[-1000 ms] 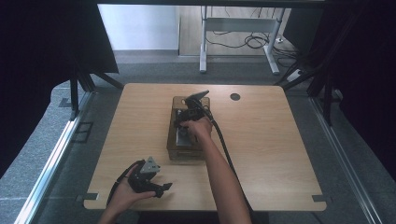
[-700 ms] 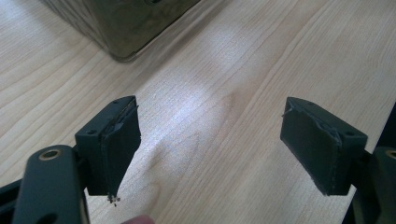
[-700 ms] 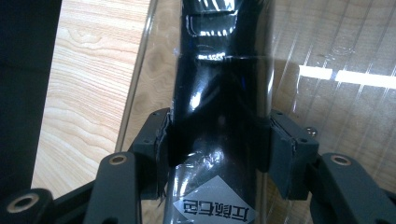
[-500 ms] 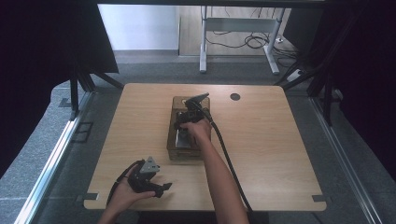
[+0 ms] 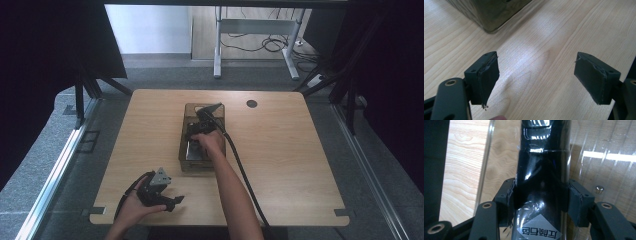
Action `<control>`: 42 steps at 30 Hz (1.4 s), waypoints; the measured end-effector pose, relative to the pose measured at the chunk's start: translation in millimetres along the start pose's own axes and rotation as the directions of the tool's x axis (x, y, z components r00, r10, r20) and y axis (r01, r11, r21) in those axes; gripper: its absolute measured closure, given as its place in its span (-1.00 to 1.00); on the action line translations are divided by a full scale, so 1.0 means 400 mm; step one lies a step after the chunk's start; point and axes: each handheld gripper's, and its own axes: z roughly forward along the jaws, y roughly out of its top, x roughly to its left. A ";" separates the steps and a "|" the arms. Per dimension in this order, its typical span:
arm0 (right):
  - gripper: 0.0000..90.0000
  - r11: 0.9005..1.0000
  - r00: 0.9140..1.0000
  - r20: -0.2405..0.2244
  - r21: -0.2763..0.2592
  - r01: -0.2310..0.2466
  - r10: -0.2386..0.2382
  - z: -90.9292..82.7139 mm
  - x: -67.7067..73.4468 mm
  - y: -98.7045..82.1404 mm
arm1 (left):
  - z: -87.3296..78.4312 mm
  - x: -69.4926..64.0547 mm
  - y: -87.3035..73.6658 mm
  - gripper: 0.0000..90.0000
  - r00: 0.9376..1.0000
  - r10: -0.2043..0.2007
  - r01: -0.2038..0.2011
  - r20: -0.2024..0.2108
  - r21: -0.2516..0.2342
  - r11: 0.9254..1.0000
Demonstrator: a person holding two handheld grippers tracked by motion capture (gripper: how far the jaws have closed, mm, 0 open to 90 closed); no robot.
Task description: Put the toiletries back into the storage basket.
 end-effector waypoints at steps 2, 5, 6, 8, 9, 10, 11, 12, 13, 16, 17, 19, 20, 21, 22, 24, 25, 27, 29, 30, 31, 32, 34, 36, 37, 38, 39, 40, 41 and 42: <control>0.02 1.000 1.000 0.001 0.004 -0.003 0.003 0.004 -0.004 -0.001 | 0.001 0.000 0.000 -0.55 1.000 0.000 0.000 0.000 0.001 1.000; 0.02 1.000 1.000 0.004 0.002 -0.008 0.008 0.007 -0.006 -0.003 | 0.001 0.001 0.000 -0.55 1.000 0.001 -0.001 0.000 0.000 1.000; 0.02 1.000 1.000 0.004 0.002 -0.008 0.008 0.007 -0.006 -0.003 | 0.001 0.001 0.000 -0.55 1.000 0.001 -0.001 0.000 0.000 1.000; 0.01 1.000 1.000 0.002 0.002 -0.015 0.015 0.010 -0.007 -0.003 | 0.002 0.000 0.000 -0.55 1.000 0.001 -0.001 0.000 0.001 1.000; 0.01 1.000 1.000 0.007 0.003 -0.010 0.010 0.011 -0.008 -0.004 | 0.001 0.000 0.000 -0.55 1.000 0.001 -0.001 0.000 0.002 1.000; 0.01 1.000 1.000 0.011 0.002 -0.010 0.010 0.012 -0.008 -0.004 | 0.001 0.000 0.000 -0.55 1.000 0.001 -0.001 0.000 0.001 1.000; 0.01 1.000 1.000 0.014 0.001 -0.009 0.009 0.013 -0.007 -0.005 | 0.001 0.000 0.000 -0.55 1.000 0.001 -0.001 0.000 0.001 1.000; 0.01 1.000 1.000 0.013 0.001 -0.008 0.008 0.013 -0.006 -0.005 | 0.001 0.000 0.000 -0.55 1.000 0.001 -0.001 0.000 0.002 1.000; 0.00 1.000 1.000 0.013 0.002 -0.008 0.008 0.014 -0.005 -0.006 | 0.001 0.001 0.000 -0.55 1.000 0.001 -0.001 -0.001 0.001 1.000; -0.08 1.000 1.000 0.020 0.011 -0.014 0.013 0.018 -0.004 -0.008 | 0.002 0.002 -0.001 -0.55 1.000 0.000 0.000 -0.002 0.002 1.000; -0.10 1.000 1.000 0.017 0.014 -0.014 0.014 0.017 -0.003 -0.008 | 0.002 0.002 -0.001 -0.55 1.000 0.000 0.000 -0.002 0.002 1.000; -0.17 1.000 1.000 0.011 0.000 -0.014 0.014 0.009 0.000 -0.007 | 0.003 0.001 -0.001 -0.55 1.000 0.000 0.000 -0.001 0.003 1.000; -0.20 1.000 1.000 0.018 -0.005 -0.009 0.009 0.004 0.003 -0.006 | 0.003 0.001 -0.001 -0.55 1.000 0.002 -0.002 0.000 0.005 1.000; -0.21 1.000 1.000 0.030 -0.008 0.002 -0.002 0.001 0.004 -0.006 | 0.004 0.000 -0.001 -0.55 1.000 0.004 -0.004 0.000 0.006 1.000; -0.22 1.000 0.999 0.032 -0.013 0.002 -0.001 -0.004 0.007 -0.006 | 0.004 0.000 0.000 -0.55 1.000 0.005 -0.005 0.001 0.007 1.000; -0.22 1.000 0.999 0.046 -0.021 0.014 -0.013 -0.013 0.008 -0.006 | 0.004 -0.002 0.000 -0.55 1.000 0.005 -0.005 0.002 0.007 1.000; -0.22 1.000 0.999 0.038 -0.027 0.013 -0.012 -0.017 0.009 -0.006 | 0.005 -0.002 0.000 -0.55 1.000 0.006 -0.006 0.002 0.007 1.000; -0.22 0.999 0.998 0.047 -0.031 0.038 -0.037 -0.025 0.014 -0.008 | 0.005 -0.002 0.001 -0.55 1.000 0.005 -0.005 0.002 0.006 1.000; -0.22 0.997 0.996 0.061 -0.037 0.073 -0.071 -0.032 0.024 -0.011 | 0.005 -0.001 0.001 -0.55 1.000 0.004 -0.004 0.003 0.006 1.000; -0.22 0.996 0.996 0.054 -0.038 0.076 -0.074 -0.036 0.028 -0.012 | 0.005 0.000 0.001 -0.55 1.000 0.003 -0.003 0.003 0.006 1.000; -0.23 0.996 0.996 0.046 -0.042 0.079 -0.077 -0.041 0.032 -0.012 | 0.004 0.001 0.001 -0.55 1.000 0.002 -0.002 0.003 0.006 1.000; -0.23 0.995 0.996 0.043 -0.046 0.087 -0.085 -0.046 0.036 -0.013 | 0.003 0.002 0.001 -0.55 1.000 0.001 -0.001 0.003 0.005 1.000; -0.23 0.992 0.993 0.047 -0.058 0.111 -0.108 -0.057 0.040 -0.014 | 0.003 0.005 0.001 -0.55 1.000 -0.005 0.005 0.001 0.003 1.000; -0.23 0.990 0.991 0.039 -0.066 0.127 -0.125 -0.070 0.042 -0.015 | 0.001 0.008 0.000 -0.55 1.000 -0.010 0.010 0.000 0.003 1.000; -0.23 0.989 0.991 0.032 -0.070 0.128 -0.126 -0.076 0.043 -0.016 | 0.000 0.009 0.000 -0.55 1.000 -0.011 0.011 -0.002 0.002 1.000; -0.23 0.988 0.991 0.029 -0.075 0.135 -0.133 -0.083 0.044 -0.017 | 0.000 0.010 0.000 -0.55 1.000 -0.013 0.013 -0.005 -0.001 1.000; -0.22 0.986 0.988 0.030 -0.078 0.150 -0.148 -0.089 0.044 -0.019 | -0.001 0.011 0.001 -0.55 1.000 -0.018 0.018 -0.009 -0.003 1.000; -0.21 0.983 0.985 0.031 -0.073 0.171 -0.169 -0.096 0.043 -0.020 | -0.001 0.011 0.001 -0.55 1.000 -0.019 0.019 -0.013 -0.006 1.000; -0.21 0.979 0.981 0.035 -0.068 0.193 -0.190 -0.101 0.041 -0.023 | -0.002 0.011 0.002 -0.55 1.000 -0.019 0.019 -0.015 -0.008 1.000; -0.21 0.977 0.979 0.034 -0.066 0.204 -0.202 -0.106 0.038 -0.025 | -0.002 0.010 0.003 -0.55 1.000 -0.019 0.019 -0.017 -0.008 1.000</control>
